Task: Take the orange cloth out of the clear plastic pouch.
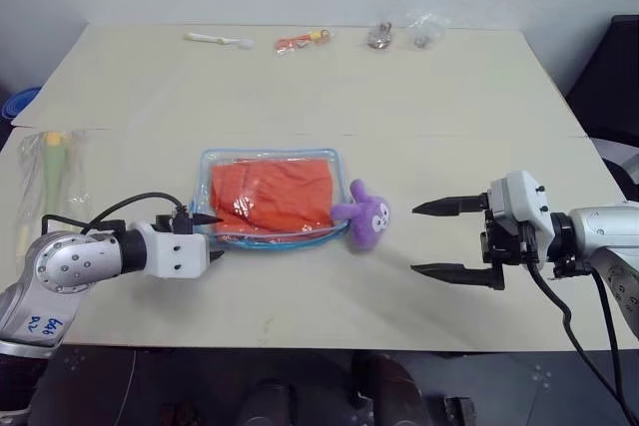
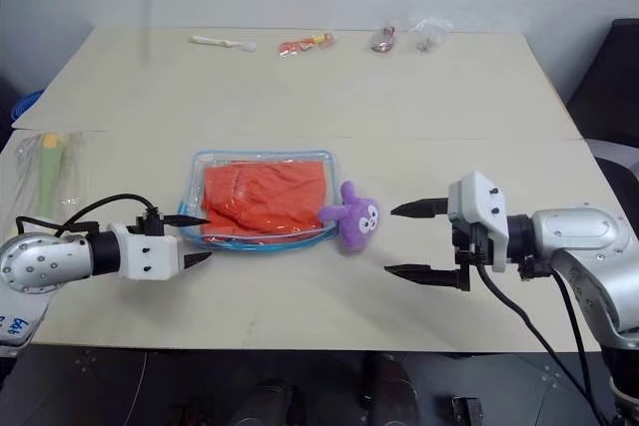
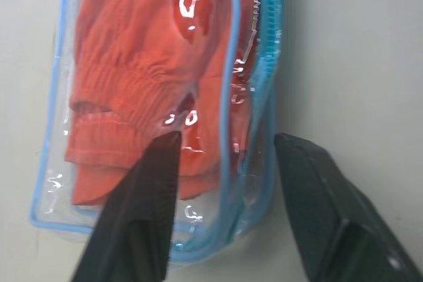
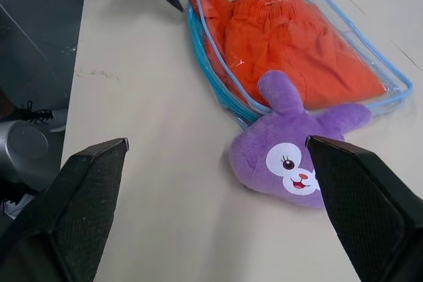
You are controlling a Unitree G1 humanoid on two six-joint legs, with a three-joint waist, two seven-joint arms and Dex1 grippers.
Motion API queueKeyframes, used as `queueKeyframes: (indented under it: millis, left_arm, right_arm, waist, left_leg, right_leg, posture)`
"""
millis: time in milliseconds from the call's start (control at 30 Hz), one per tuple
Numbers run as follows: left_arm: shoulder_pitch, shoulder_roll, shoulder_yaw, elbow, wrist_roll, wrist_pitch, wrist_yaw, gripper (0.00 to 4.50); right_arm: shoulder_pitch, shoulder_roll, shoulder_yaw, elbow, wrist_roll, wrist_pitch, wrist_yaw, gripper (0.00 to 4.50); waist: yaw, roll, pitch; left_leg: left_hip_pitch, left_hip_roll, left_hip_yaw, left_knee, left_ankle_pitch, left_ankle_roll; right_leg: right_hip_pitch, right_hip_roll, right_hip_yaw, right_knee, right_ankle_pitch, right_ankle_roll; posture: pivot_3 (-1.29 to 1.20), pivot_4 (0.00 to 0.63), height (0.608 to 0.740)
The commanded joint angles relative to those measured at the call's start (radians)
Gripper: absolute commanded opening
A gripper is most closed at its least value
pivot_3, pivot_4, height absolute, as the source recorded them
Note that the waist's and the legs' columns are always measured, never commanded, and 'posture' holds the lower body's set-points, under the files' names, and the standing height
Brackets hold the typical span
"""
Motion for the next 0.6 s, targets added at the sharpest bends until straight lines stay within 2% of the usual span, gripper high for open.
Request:
queueKeyframes:
  millis: [33, 67, 100, 233, 367, 467, 600]
  left_arm:
    - [0.019, 0.004, 0.073, -0.109, -0.143, 0.123, -0.040, 3.87]
    - [0.027, 0.004, 0.087, -0.139, -0.195, 0.183, -0.058, 4.16]
    - [0.048, 0.026, 0.131, -0.205, -0.333, 0.320, -0.101, 4.45]
    - [0.048, 0.097, 0.266, -0.321, -0.697, 0.712, -0.156, 4.45]
    - [-0.032, 0.169, 0.363, -0.322, -0.987, 0.944, -0.173, 4.45]
    - [-0.151, 0.167, 0.360, -0.289, -1.106, 1.028, -0.105, 4.45]
    - [-0.202, 0.170, 0.341, -0.297, -1.133, 1.063, -0.081, 4.45]
  right_arm:
    - [-0.007, 0.021, -0.009, -0.007, 0.002, -0.009, -0.030, 4.50]
    - [-0.008, 0.029, -0.007, -0.009, 0.002, -0.005, -0.040, 4.50]
    - [-0.007, 0.045, 0.003, -0.018, -0.002, 0.004, -0.066, 4.50]
    - [-0.018, 0.091, 0.045, -0.022, -0.016, 0.030, -0.129, 4.50]
    - [-0.096, 0.173, 0.097, 0.079, 0.013, 0.143, -0.198, 4.50]
    - [-0.166, 0.226, 0.144, 0.179, -0.001, 0.204, -0.211, 4.50]
    - [-0.234, 0.268, 0.166, 0.280, -0.010, 0.242, -0.215, 4.50]
  waist:
    - [0.001, 0.000, 0.000]
    - [0.000, 0.000, 0.000]
    - [0.001, 0.000, 0.000]
    - [-0.001, 0.000, 0.000]
    - [-0.004, 0.001, 0.000]
    - [-0.007, 0.001, 0.000]
    - [-0.018, 0.002, 0.000]
  left_leg:
    - [0.000, 0.000, 0.000, 0.000, 0.000, 0.000]
    - [0.000, 0.000, 0.000, 0.000, 0.000, 0.000]
    - [0.000, 0.000, 0.000, 0.000, 0.000, 0.000]
    - [0.000, 0.001, 0.000, 0.001, 0.000, -0.001]
    - [0.001, 0.001, 0.000, 0.001, 0.000, -0.001]
    - [0.001, 0.001, 0.000, 0.001, 0.000, -0.001]
    - [0.001, 0.000, -0.001, -0.001, 0.000, -0.002]
  right_leg:
    - [0.000, 0.000, 0.000, 0.000, 0.000, 0.000]
    - [0.000, 0.000, 0.000, 0.000, 0.000, 0.000]
    - [0.000, 0.000, 0.000, 0.000, 0.000, 0.000]
    - [0.000, 0.000, 0.000, 0.001, 0.000, 0.000]
    - [0.001, 0.001, 0.001, 0.002, -0.001, -0.001]
    - [0.001, 0.001, 0.002, 0.002, -0.001, -0.002]
    - [0.000, 0.002, 0.001, 0.002, -0.002, -0.003]
  posture:
    - [0.00, 0.150, 0.740]
    - [0.00, 0.150, 0.740]
    - [0.00, 0.150, 0.740]
    - [0.00, 0.150, 0.740]
    - [0.00, 0.150, 0.740]
    - [0.00, 0.150, 0.740]
    - [0.00, 0.150, 0.740]
